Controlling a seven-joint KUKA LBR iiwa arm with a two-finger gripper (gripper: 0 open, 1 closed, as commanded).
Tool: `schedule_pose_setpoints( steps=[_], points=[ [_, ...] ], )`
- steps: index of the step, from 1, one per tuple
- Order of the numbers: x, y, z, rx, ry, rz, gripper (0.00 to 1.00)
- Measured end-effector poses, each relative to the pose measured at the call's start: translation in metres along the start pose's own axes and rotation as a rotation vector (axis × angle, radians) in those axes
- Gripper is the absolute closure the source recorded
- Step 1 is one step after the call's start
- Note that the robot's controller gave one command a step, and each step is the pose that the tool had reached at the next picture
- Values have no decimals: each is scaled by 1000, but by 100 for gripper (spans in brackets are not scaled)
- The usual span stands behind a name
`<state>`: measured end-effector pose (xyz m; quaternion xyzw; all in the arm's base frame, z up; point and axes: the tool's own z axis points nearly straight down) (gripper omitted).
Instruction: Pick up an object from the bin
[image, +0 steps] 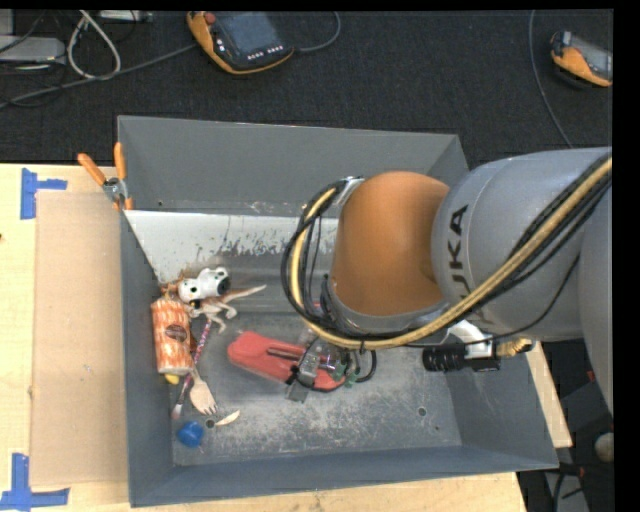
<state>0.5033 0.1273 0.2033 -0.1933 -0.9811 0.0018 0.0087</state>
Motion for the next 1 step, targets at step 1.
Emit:
schedule_pose_setpoints(
  steps=[1],
  points=[
    [1, -1, -20, 3, 4, -2, 100]
  ],
)
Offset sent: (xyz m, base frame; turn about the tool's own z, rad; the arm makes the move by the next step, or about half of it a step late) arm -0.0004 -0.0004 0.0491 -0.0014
